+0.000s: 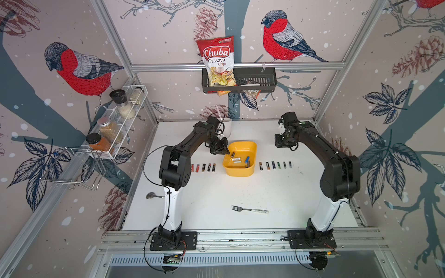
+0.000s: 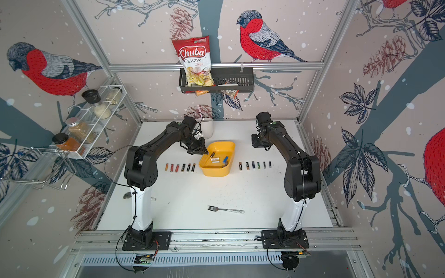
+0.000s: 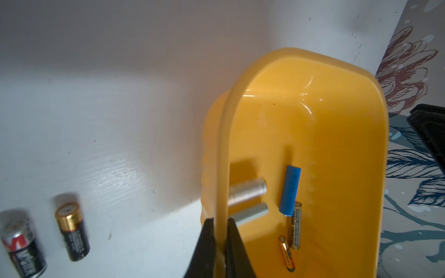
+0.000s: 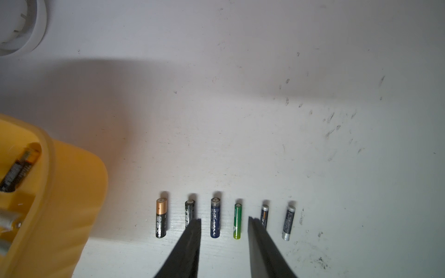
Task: Take the batteries out of the storage box
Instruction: Adjust the battery in the storage box.
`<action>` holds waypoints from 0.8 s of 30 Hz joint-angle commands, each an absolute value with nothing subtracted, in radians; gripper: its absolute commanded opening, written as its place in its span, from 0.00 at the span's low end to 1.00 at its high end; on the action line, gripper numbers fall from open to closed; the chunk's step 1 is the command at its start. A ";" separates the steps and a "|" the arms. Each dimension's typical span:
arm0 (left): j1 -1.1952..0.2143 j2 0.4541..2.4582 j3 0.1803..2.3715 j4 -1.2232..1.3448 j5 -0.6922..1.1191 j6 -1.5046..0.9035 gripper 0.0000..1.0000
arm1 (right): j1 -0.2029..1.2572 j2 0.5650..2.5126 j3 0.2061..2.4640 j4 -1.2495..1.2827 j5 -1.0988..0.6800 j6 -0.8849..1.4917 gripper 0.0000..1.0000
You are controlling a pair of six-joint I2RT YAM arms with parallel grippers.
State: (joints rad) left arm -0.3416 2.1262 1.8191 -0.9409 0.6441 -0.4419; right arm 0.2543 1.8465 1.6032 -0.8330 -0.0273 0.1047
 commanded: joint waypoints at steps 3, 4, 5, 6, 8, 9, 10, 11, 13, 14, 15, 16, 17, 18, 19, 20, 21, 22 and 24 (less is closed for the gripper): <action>-0.331 2.099 1.784 -0.939 0.852 -0.467 0.00 | 0.249 1.842 1.629 -0.856 -0.037 0.110 0.39; -0.330 2.098 1.774 -0.940 0.869 -0.465 0.00 | 0.247 1.841 1.632 -0.858 -0.036 0.108 0.39; -0.328 2.096 1.772 -0.944 0.863 -0.463 0.00 | 0.246 1.842 1.636 -0.859 -0.037 0.107 0.39; -0.328 2.095 1.775 -0.956 0.837 -0.457 0.00 | 0.244 1.841 1.635 -0.860 -0.036 0.105 0.39; -0.329 2.089 1.772 -0.955 0.795 -0.463 0.00 | 0.242 1.839 1.632 -0.860 -0.038 0.104 0.39; -0.331 2.086 1.775 -0.956 0.764 -0.468 0.00 | 0.241 1.838 1.631 -0.861 -0.037 0.104 0.39; -0.333 2.081 1.773 -0.953 0.742 -0.472 0.00 | 0.242 1.839 1.628 -0.861 -0.038 0.103 0.39; -0.334 2.078 1.773 -0.955 0.729 -0.474 0.00 | 0.241 1.838 1.628 -0.862 -0.037 0.101 0.39; -0.336 2.067 1.781 -0.969 0.644 -0.475 0.00 | 0.239 1.836 1.626 -0.866 -0.037 0.099 0.39; -0.335 2.063 1.780 -0.972 0.619 -0.476 0.00 | 0.237 1.834 1.627 -0.865 -0.036 0.100 0.39; -0.334 2.059 1.779 -0.976 0.594 -0.477 0.00 | 0.236 1.834 1.627 -0.865 -0.037 0.098 0.39; -0.336 2.058 1.776 -0.978 0.581 -0.477 0.00 | 0.235 1.834 1.627 -0.865 -0.037 0.099 0.39; -0.339 2.060 1.784 -0.991 0.563 -0.471 0.00 | 0.236 1.834 1.629 -0.867 -0.037 0.101 0.39; -0.345 2.062 1.799 -1.014 0.520 -0.462 0.00 | 0.236 1.835 1.629 -0.867 -0.038 0.103 0.39; -0.353 2.065 1.818 -1.039 0.468 -0.453 0.00 | 0.236 1.833 1.627 -0.865 -0.040 0.104 0.39; -0.362 2.073 1.848 -1.072 0.395 -0.442 0.00 | 0.236 1.832 1.622 -0.861 -0.041 0.105 0.39; -0.371 2.077 1.870 -1.091 0.322 -0.441 0.00 | 0.236 1.832 1.618 -0.859 -0.043 0.106 0.39; -0.382 2.077 1.886 -1.107 0.257 -0.443 0.00 | 0.238 1.832 1.618 -0.858 -0.044 0.107 0.39; -0.422 2.080 1.935 -1.138 0.104 -0.446 0.00 | 0.237 1.833 1.617 -0.858 -0.043 0.108 0.39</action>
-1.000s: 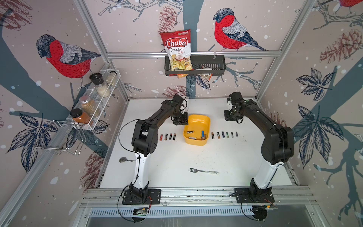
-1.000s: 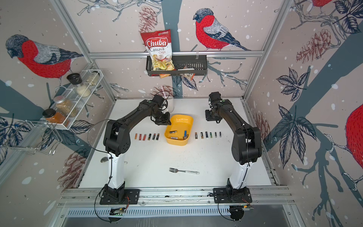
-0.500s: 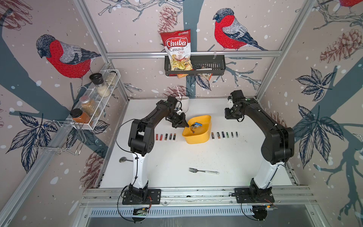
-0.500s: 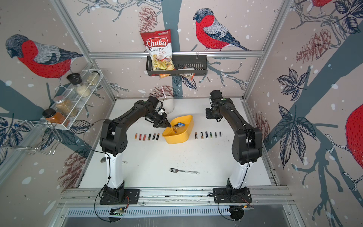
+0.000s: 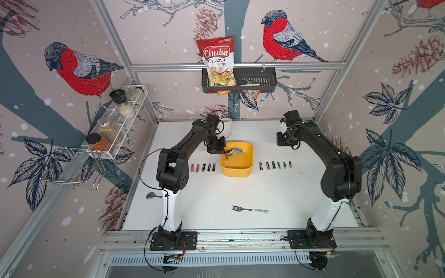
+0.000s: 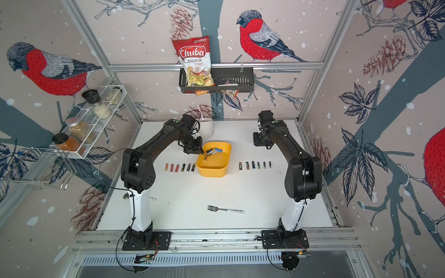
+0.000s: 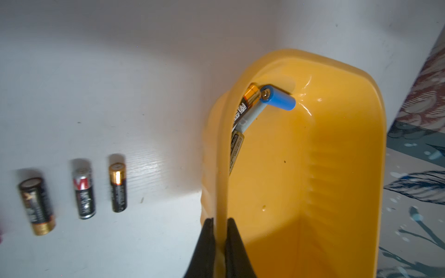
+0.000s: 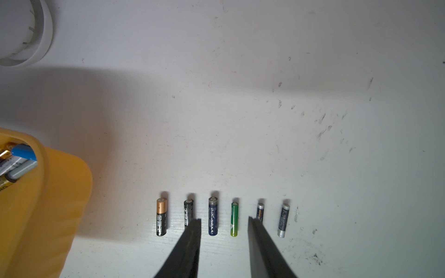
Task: Take the batteries out of the storage box
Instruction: Adjust the battery in the storage box.
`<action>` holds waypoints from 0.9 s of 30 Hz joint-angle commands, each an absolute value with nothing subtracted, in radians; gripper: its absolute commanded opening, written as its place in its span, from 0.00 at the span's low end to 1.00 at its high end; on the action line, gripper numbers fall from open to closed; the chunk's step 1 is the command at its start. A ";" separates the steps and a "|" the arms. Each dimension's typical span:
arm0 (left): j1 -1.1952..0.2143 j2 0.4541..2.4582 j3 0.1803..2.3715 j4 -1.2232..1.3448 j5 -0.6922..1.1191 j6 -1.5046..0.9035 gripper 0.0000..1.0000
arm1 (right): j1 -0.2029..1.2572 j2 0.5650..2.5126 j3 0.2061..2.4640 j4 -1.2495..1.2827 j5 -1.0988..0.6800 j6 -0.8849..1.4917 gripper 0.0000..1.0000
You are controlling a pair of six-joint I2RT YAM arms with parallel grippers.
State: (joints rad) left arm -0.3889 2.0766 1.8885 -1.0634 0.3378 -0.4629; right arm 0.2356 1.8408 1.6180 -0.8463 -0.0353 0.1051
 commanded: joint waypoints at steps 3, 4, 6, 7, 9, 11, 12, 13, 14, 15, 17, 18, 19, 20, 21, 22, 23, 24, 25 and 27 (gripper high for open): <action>-0.456 2.110 1.995 -1.179 0.052 -0.456 0.00 | 0.238 1.832 1.614 -0.861 -0.040 0.105 0.39; -0.467 2.125 2.016 -1.200 0.032 -0.456 0.00 | 0.237 1.833 1.614 -0.863 -0.038 0.104 0.39; -0.492 2.168 2.081 -1.266 -0.029 -0.446 0.00 | 0.236 1.829 1.614 -0.864 -0.035 0.103 0.39; -0.501 2.189 2.109 -1.302 -0.055 -0.443 0.00 | 0.236 1.828 1.615 -0.865 -0.034 0.103 0.39; -0.515 2.218 2.171 -1.357 -0.109 -0.437 0.00 | 0.236 1.825 1.613 -0.864 -0.035 0.104 0.39; -0.515 2.221 2.182 -1.360 -0.108 -0.439 0.00 | 0.236 1.823 1.609 -0.861 -0.038 0.104 0.39; -0.512 2.213 2.172 -1.342 -0.101 -0.443 0.00 | 0.236 1.821 1.605 -0.860 -0.041 0.105 0.39; -0.511 2.203 2.157 -1.319 -0.086 -0.448 0.00 | 0.236 1.820 1.602 -0.859 -0.040 0.104 0.39; -0.506 2.189 2.133 -1.288 -0.064 -0.453 0.00 | 0.236 1.819 1.599 -0.858 -0.039 0.102 0.39; -0.500 2.175 2.101 -1.251 -0.027 -0.464 0.00 | 0.236 1.817 1.594 -0.858 -0.037 0.100 0.39; -0.486 2.138 2.020 -1.154 0.061 -0.482 0.00 | 0.235 1.810 1.588 -0.860 -0.032 0.097 0.39; -0.482 2.117 1.973 -1.096 0.095 -0.498 0.00 | 0.235 1.809 1.586 -0.859 -0.031 0.095 0.39; -0.478 2.099 1.932 -1.048 0.126 -0.508 0.00 | 0.235 1.809 1.586 -0.860 -0.031 0.094 0.39; -0.475 2.085 1.893 -1.005 0.162 -0.521 0.00 | 0.235 1.807 1.588 -0.862 -0.031 0.094 0.39; -0.472 2.070 1.855 -0.957 0.197 -0.533 0.00 | 0.235 1.807 1.588 -0.863 -0.031 0.095 0.39; -0.469 2.058 1.817 -0.917 0.231 -0.545 0.00 | 0.235 1.806 1.587 -0.863 -0.031 0.095 0.39; -0.468 2.045 1.776 -0.869 0.270 -0.556 0.00 | 0.235 1.804 1.588 -0.865 -0.032 0.095 0.39; -0.466 2.031 1.733 -0.824 0.315 -0.569 0.00 | 0.236 1.805 1.587 -0.864 -0.031 0.095 0.39; -0.465 2.022 1.702 -0.790 0.343 -0.582 0.00 | 0.236 1.804 1.587 -0.866 -0.030 0.094 0.39; -0.465 2.003 1.636 -0.732 0.372 -0.600 0.00 | 0.238 1.806 1.589 -0.868 -0.026 0.095 0.39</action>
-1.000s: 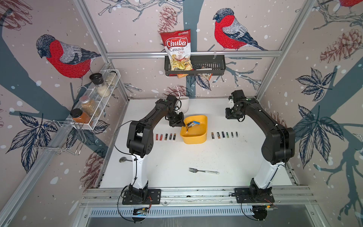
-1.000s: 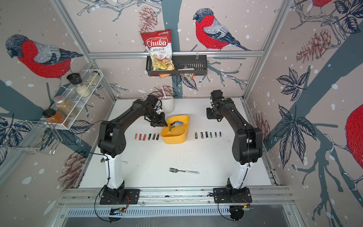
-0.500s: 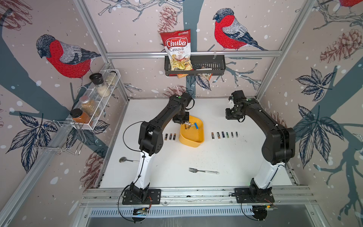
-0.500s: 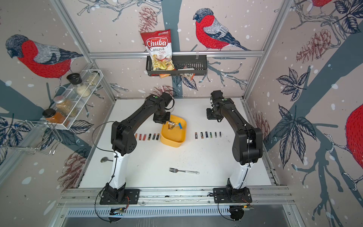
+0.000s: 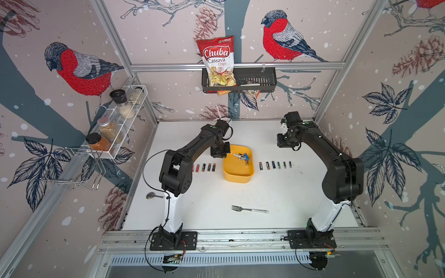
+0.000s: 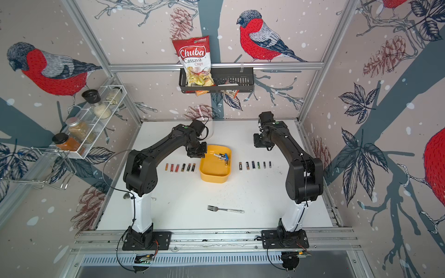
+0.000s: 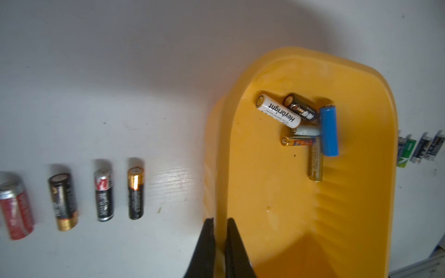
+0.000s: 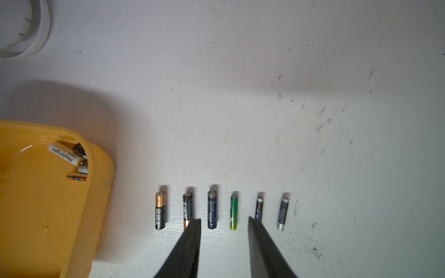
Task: Take the batteries out of the storage box
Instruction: Adjust the battery in the storage box.
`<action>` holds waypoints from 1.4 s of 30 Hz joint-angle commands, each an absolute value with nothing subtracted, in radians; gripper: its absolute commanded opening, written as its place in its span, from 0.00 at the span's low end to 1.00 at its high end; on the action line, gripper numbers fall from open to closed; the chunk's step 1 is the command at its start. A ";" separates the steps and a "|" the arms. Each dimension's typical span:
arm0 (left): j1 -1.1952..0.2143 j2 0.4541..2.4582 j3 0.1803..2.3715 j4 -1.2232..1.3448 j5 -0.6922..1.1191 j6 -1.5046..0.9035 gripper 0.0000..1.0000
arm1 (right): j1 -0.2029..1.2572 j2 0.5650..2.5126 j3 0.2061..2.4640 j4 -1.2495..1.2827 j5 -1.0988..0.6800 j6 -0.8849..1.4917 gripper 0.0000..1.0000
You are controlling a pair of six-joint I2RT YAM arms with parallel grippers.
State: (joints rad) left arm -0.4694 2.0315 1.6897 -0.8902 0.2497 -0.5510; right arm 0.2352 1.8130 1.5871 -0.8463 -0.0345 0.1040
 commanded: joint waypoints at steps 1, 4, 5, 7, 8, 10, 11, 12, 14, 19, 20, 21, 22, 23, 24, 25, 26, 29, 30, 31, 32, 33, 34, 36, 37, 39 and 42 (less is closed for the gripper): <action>-0.464 1.996 1.613 -0.716 0.367 -0.602 0.00 | 0.238 1.808 1.589 -0.870 -0.025 0.096 0.39; -0.463 1.967 1.551 -0.672 0.326 -0.601 0.00 | 0.246 1.810 1.592 -0.874 -0.019 0.100 0.39; -0.465 1.951 1.534 -0.657 0.295 -0.599 0.00 | 0.250 1.810 1.592 -0.875 -0.018 0.100 0.39; -0.471 1.910 1.494 -0.619 0.212 -0.598 0.00 | 0.255 1.814 1.592 -0.877 -0.015 0.101 0.39; -0.470 1.888 1.468 -0.592 0.187 -0.603 0.00 | 0.260 1.817 1.592 -0.877 -0.014 0.101 0.39; -0.470 1.863 1.439 -0.551 0.154 -0.610 0.00 | 0.269 1.825 1.598 -0.882 -0.010 0.102 0.39; -0.469 1.855 1.432 -0.539 0.143 -0.612 0.00 | 0.273 1.828 1.604 -0.885 -0.005 0.102 0.39; -0.469 1.850 1.428 -0.530 0.135 -0.613 0.00 | 0.277 1.831 1.607 -0.887 -0.002 0.103 0.39; -0.468 1.844 1.411 -0.500 0.139 -0.614 0.00 | 0.287 1.835 1.612 -0.891 0.001 0.102 0.39; -0.458 1.860 1.371 -0.454 0.175 -0.606 0.00 | 0.305 1.844 1.632 -0.906 0.014 0.104 0.39; -0.457 1.863 1.362 -0.446 0.185 -0.604 0.00 | 0.308 1.845 1.637 -0.909 0.017 0.104 0.39; -0.456 1.867 1.351 -0.434 0.194 -0.602 0.00 | 0.311 1.847 1.642 -0.912 0.017 0.106 0.39; -0.454 1.868 1.345 -0.424 0.205 -0.598 0.00 | 0.314 1.847 1.644 -0.916 0.021 0.105 0.39; -0.454 1.873 1.343 -0.420 0.214 -0.593 0.00 | 0.318 1.847 1.644 -0.915 0.023 0.108 0.39; -0.453 1.875 1.344 -0.418 0.221 -0.586 0.01 | 0.323 1.848 1.645 -0.915 0.023 0.110 0.39; -0.452 1.878 1.344 -0.421 0.225 -0.580 0.02 | 0.325 1.851 1.646 -0.916 0.024 0.112 0.39; -0.453 1.881 1.347 -0.427 0.222 -0.578 0.04 | 0.330 1.852 1.646 -0.916 0.026 0.113 0.39; -0.452 1.879 1.332 -0.419 0.239 -0.575 0.14 | 0.343 1.858 1.646 -0.918 0.031 0.118 0.39; -0.452 1.879 1.327 -0.415 0.244 -0.576 0.18 | 0.346 1.859 1.647 -0.919 0.030 0.120 0.39; -0.452 1.878 1.321 -0.410 0.247 -0.578 0.21 | 0.351 1.861 1.650 -0.918 0.030 0.121 0.39; -0.451 1.877 1.317 -0.408 0.246 -0.579 0.24 | 0.356 1.864 1.654 -0.920 0.031 0.123 0.39; -0.451 1.875 1.312 -0.404 0.248 -0.580 0.26 | 0.362 1.868 1.659 -0.925 0.033 0.125 0.39; -0.451 1.872 1.310 -0.404 0.247 -0.580 0.28 | 0.367 1.870 1.665 -0.926 0.036 0.127 0.39; -0.451 1.859 1.309 -0.401 0.244 -0.582 0.31 | 0.381 1.877 1.679 -0.933 0.039 0.132 0.39; -0.449 1.853 1.311 -0.400 0.241 -0.582 0.31 | 0.390 1.880 1.687 -0.935 0.043 0.134 0.39; -0.443 1.835 1.322 -0.406 0.236 -0.581 0.32 | 0.413 1.889 1.708 -0.944 0.056 0.146 0.39; -0.423 1.801 1.339 -0.421 0.230 -0.572 0.32 | 0.462 1.914 1.755 -0.959 0.067 0.162 0.39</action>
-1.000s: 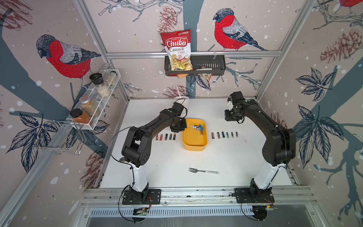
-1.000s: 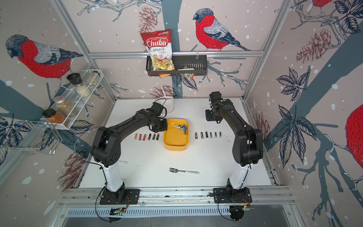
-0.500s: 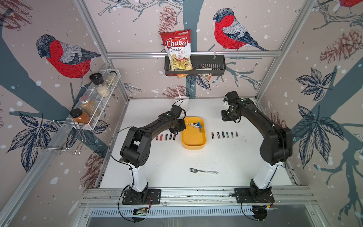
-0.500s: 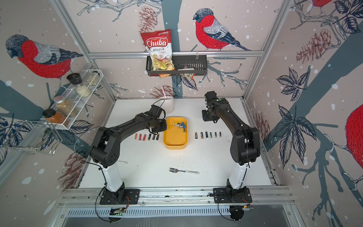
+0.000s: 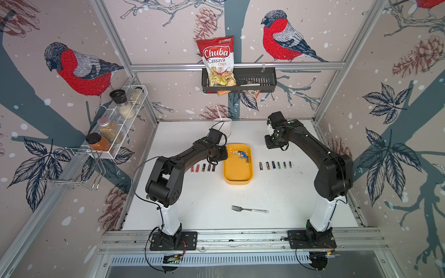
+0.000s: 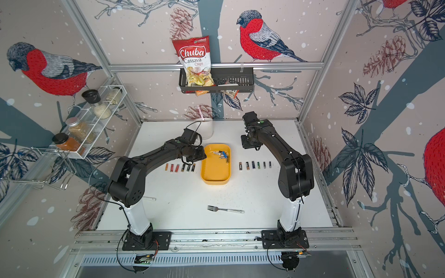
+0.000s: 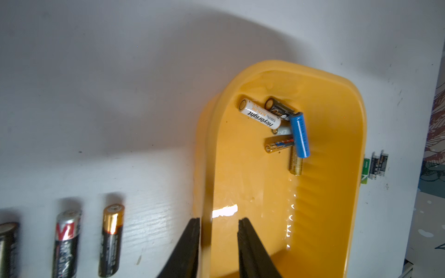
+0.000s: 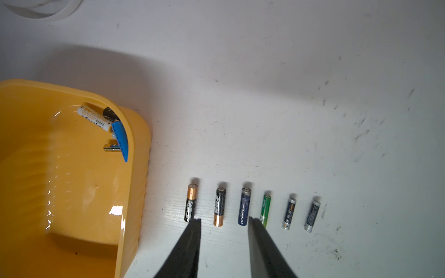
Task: Take the batteries out of the storage box
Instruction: Adjust the battery in the storage box, then pick up the battery from the storage box.
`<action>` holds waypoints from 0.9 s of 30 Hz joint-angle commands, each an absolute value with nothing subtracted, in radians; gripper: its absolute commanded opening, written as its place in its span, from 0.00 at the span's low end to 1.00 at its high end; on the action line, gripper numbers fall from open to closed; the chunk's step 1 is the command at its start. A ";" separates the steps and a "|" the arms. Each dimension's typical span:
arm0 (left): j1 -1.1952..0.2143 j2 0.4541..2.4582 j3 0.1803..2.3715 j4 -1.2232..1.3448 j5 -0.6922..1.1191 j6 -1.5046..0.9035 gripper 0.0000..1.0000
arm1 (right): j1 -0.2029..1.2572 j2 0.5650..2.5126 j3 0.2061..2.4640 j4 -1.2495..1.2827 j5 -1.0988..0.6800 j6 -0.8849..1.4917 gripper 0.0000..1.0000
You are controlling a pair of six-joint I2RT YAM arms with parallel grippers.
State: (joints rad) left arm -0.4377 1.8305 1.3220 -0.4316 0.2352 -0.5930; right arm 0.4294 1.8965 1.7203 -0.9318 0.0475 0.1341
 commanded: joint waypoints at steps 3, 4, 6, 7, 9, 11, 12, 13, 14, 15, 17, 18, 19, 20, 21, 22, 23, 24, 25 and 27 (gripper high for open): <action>-0.394 1.769 1.356 -0.441 0.239 -0.553 0.33 | 0.524 1.966 1.826 -0.985 0.078 0.175 0.39; -0.385 1.762 1.360 -0.448 0.240 -0.547 0.33 | 0.544 1.985 1.853 -0.991 0.081 0.177 0.39; -0.371 1.746 1.365 -0.460 0.245 -0.530 0.33 | 0.585 2.040 1.914 -1.006 0.084 0.185 0.39; -0.368 1.742 1.366 -0.465 0.247 -0.524 0.33 | 0.601 2.065 1.935 -1.011 0.085 0.188 0.39; -0.366 1.735 1.370 -0.481 0.245 -0.507 0.33 | 0.631 2.123 1.992 -1.020 0.086 0.196 0.39; -0.366 1.731 1.364 -0.487 0.250 -0.500 0.33 | 0.651 2.174 2.030 -1.022 0.075 0.209 0.39; -0.366 1.729 1.359 -0.488 0.252 -0.497 0.33 | 0.659 2.200 2.051 -1.022 0.073 0.216 0.39; -0.366 1.729 1.353 -0.486 0.255 -0.494 0.33 | 0.664 2.219 2.062 -1.021 0.072 0.223 0.39; -0.366 1.727 1.346 -0.482 0.258 -0.495 0.33 | 0.670 2.240 2.071 -1.019 0.068 0.230 0.39; -0.367 1.726 1.339 -0.481 0.261 -0.494 0.33 | 0.675 2.257 2.079 -1.020 0.072 0.236 0.39; -0.367 1.723 1.330 -0.479 0.266 -0.492 0.33 | 0.679 2.275 2.076 -1.015 0.082 0.249 0.39; -0.366 1.724 1.327 -0.479 0.268 -0.491 0.33 | 0.681 2.279 2.070 -1.012 0.082 0.254 0.39; -0.367 1.723 1.325 -0.480 0.270 -0.489 0.33 | 0.681 2.281 2.064 -1.007 0.086 0.258 0.39; -0.366 1.724 1.323 -0.479 0.271 -0.488 0.33 | 0.682 2.283 2.056 -1.005 0.090 0.261 0.39; -0.367 1.726 1.320 -0.480 0.270 -0.486 0.33 | 0.681 2.286 2.046 -0.999 0.087 0.260 0.39; -0.367 1.728 1.320 -0.479 0.271 -0.486 0.33 | 0.681 2.287 2.040 -0.993 0.085 0.261 0.39; -0.365 1.729 1.318 -0.479 0.272 -0.486 0.33 | 0.681 2.290 2.033 -0.989 0.084 0.259 0.39; -0.367 1.732 1.318 -0.479 0.274 -0.486 0.33 | 0.681 2.294 2.033 -0.989 0.086 0.258 0.39; -0.367 1.734 1.318 -0.478 0.276 -0.486 0.33 | 0.681 2.296 2.029 -0.987 0.085 0.258 0.39; -0.367 1.736 1.315 -0.475 0.279 -0.488 0.33 | 0.681 2.302 2.025 -0.977 0.081 0.257 0.39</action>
